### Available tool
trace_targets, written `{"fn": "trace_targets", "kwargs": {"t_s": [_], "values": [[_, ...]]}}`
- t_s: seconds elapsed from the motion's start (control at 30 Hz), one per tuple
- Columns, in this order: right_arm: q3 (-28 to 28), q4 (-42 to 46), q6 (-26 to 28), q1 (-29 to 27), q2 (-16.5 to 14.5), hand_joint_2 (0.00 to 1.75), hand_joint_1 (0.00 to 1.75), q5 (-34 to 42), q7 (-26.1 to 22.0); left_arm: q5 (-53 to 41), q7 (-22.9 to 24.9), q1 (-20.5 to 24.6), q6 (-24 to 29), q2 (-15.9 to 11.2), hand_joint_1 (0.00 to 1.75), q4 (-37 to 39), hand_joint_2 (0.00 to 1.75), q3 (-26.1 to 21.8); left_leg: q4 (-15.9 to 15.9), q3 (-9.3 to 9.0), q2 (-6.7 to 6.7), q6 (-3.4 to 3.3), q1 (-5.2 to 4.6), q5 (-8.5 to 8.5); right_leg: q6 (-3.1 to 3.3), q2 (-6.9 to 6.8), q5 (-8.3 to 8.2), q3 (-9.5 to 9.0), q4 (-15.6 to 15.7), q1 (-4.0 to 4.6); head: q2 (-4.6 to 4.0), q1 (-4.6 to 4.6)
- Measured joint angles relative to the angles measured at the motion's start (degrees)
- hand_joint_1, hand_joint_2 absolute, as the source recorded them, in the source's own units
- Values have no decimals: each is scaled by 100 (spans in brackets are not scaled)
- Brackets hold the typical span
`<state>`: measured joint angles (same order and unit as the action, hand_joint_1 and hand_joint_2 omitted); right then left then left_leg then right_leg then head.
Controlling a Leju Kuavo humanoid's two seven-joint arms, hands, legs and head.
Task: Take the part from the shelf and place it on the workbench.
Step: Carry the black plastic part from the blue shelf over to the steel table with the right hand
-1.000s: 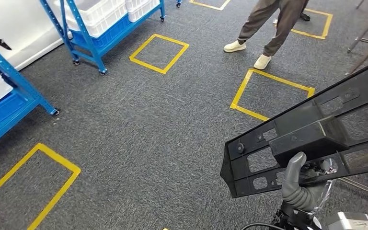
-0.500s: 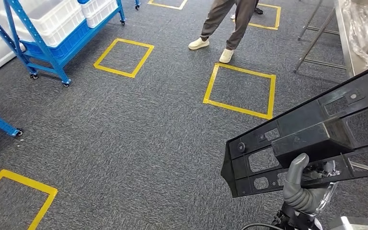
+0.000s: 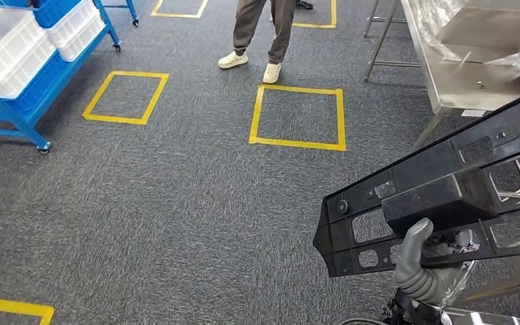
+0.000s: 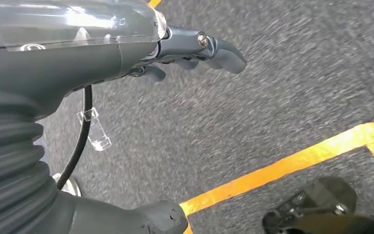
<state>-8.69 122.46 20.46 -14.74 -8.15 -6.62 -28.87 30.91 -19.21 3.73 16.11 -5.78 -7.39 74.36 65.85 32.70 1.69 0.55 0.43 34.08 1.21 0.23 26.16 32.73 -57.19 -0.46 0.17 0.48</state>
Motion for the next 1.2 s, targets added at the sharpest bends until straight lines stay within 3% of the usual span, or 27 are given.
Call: {"fn": "trace_targets", "kwargs": {"t_s": [0.07,0.1,0.13,0.17,0.23,0.3,0.37,0.43,0.5,0.57,0.6,0.63,0.67,0.73,0.8,0.87,0.9,0.97,1.03,1.07,1.1,1.13,1.2], "values": [[-22,-1,15,-6,-2,175,175,2,2,5,11,-26,12,2,0,0,175,0,722,349,-112,16,6,271,21,154,-4,10,-11,14,-1,-7],[-26,-2,30,-11,-2,175,175,3,3,6,15,-36,20,3,0,0,175,0,843,420,-124,18,9,247,21,239,-4,12,-21,19,-1,-7],[-26,-2,48,-15,-2,175,175,4,3,6,17,-39,31,4,0,0,175,0,726,384,-141,16,15,103,19,325,-2,11,-35,21,-1,-7],[-27,-2,61,-17,-2,175,175,5,4,6,17,-38,42,5,0,1,175,0,411,256,-185,9,23,-118,11,408,3,9,-53,19,-1,-7],[-31,-1,72,-16,-2,175,175,7,4,3,16,-37,59,5,0,2,175,0,-340,-50,-456,-14,53,-472,-24,567,21,37,-113,12,0,-5],[-36,0,72,-20,-2,175,175,10,4,-10,15,-36,62,5,0,2,175,0,-667,-176,-642,-43,53,-547,-88,708,20,99,-159,-3,0,-7],[-38,1,72,-34,-2,175,175,15,4,-26,15,-14,61,9,0,2,175,2,-699,-188,-536,-103,40,-563,-165,816,-8,148,-164,-15,-1,-12],[-38,3,75,-41,-2,175,175,19,3,-40,15,14,61,15,0,2,175,7,-760,-207,-378,-193,48,-614,-219,553,94,243,-330,7,-1,7],[-38,5,81,-30,-2,175,175,21,3,-57,15,13,61,18,0,2,175,21,-795,-212,-214,-248,39,-639,-250,143,416,508,-884,18,-1,38],[-38,4,84,-26,-2,175,175,22,5,-77,16,-5,61,18,0,2,175,40,-793,-207,-37,-262,21,-631,-279,27,699,831,-1545,-9,0,49],[-38,4,85,-29,-2,175,175,23,7,-85,16,-8,61,19,0,2,175,51,-791,-209,53,-263,18,-622,-291,12,704,898,-1680,-22,0,50],[-38,4,86,-30,-2,175,175,24,7,-89,16,-5,61,20,0,2,175,62,-789,-215,136,-257,17,-611,-299,-9,606,858,-1609,-32,0,50],[-38,4,86,-30,-2,175,175,25,8,-92,16,0,61,22,0,1,175,72,-786,-227,211,-246,18,-596,-300,-56,428,704,-1326,-37,0,51],[-38,4,86,-26,-2,175,175,26,10,-95,16,10,61,28,0,0,175,87,-774,-266,336,-201,2,-554,-266,-324,120,286,-557,-9,0,51],[-39,5,86,-21,-2,175,175,25,13,-98,16,19,61,32,0,0,175,98,-769,-307,440,-138,-24,-513,-201,-494,43,91,-176,40,0,45],[-40,7,87,-25,-2,175,175,25,15,-100,17,37,61,37,0,0,175,110,-785,-352,555,-79,-31,-488,-135,-379,42,98,-142,59,0,40],[-41,10,87,-29,-2,175,175,24,15,-101,18,48,61,40,0,1,175,114,-764,-364,520,-48,-20,-454,-103,-309,28,93,-118,49,0,40],[-44,19,87,-21,-2,175,175,23,13,-101,21,56,63,44,0,1,175,122,-472,-262,230,0,8,-235,-31,-173,-3,74,-72,16,0,25],[-51,23,86,-13,-2,175,175,22,14,-101,28,37,64,45,0,1,175,127,245,63,-66,19,23,140,15,-31,-13,69,-67,13,0,6],[-56,23,86,-15,-2,175,175,22,14,-101,31,24,63,46,0,1,175,128,615,245,-106,23,24,274,25,53,-14,70,-72,18,0,2],[-60,22,86,-18,-2,175,175,22,15,-101,33,12,63,46,0,1,175,130,847,372,-120,23,23,305,30,144,-13,68,-81,23,0,1],[-62,22,87,-19,-2,175,175,23,15,-101,34,5,63,46,0,1,175,130,873,411,-128,19,24,220,29,240,-11,65,-94,24,0,0],[-64,22,87,-20,-2,175,175,23,15,-101,34,4,63,44,0,1,175,131,282,199,-228,-2,31,-223,11,420,3,58,-129,17,-1,0]]}}
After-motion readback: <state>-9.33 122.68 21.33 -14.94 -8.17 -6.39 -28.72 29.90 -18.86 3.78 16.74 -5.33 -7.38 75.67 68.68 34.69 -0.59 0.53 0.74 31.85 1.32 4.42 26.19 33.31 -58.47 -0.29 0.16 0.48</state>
